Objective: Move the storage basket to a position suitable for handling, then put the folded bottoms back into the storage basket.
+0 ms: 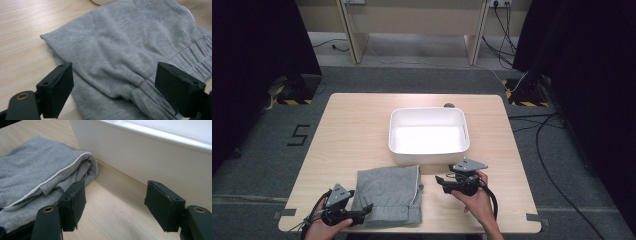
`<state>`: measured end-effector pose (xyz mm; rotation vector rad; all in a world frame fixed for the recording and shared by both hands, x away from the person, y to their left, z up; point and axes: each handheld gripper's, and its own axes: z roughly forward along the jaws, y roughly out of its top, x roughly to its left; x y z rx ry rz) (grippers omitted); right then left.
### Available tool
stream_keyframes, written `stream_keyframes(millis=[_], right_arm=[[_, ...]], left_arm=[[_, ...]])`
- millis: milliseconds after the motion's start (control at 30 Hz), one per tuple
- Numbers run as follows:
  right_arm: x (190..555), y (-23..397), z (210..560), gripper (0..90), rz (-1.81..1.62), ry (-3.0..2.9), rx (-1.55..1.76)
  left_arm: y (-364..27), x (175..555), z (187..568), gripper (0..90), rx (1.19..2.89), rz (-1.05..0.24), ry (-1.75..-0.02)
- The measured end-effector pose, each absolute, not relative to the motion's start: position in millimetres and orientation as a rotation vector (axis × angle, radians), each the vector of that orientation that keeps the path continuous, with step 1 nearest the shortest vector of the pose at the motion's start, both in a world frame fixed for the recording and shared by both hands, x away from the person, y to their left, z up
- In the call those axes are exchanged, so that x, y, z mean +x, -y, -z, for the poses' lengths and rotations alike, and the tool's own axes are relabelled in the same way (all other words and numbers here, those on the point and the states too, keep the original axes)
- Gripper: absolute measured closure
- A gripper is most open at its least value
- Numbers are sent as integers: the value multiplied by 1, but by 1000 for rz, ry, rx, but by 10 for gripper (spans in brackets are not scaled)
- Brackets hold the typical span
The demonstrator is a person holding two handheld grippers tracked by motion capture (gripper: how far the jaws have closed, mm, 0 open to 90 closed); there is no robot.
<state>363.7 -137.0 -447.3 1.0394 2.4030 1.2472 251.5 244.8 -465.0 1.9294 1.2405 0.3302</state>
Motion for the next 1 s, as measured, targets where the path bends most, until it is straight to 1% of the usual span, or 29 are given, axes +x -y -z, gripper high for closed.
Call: stream_keyframes(millis=[300,433,600,767,867,967,1000], right_arm=[[359,138,447,336,-1249,-2399,1040],[359,136,446,336,-1245,-2404,1032],[361,126,446,337,-1253,-2423,1005],[361,116,447,338,-1244,-2442,967],[360,107,447,338,-1234,-2457,941],[359,100,446,338,-1239,-2470,920],[359,97,446,338,-1241,-2474,921]], left_arm=[[-244,240,475,149,1916,-345,-1252],[-243,228,472,149,1886,-384,-1247],[-231,224,480,147,1927,-344,-1230],[-230,225,484,143,1945,-344,-1233],[-233,222,485,143,1945,-342,-1235],[-237,220,479,145,1899,-317,-1224],[-239,219,476,146,1887,-328,-1222]])
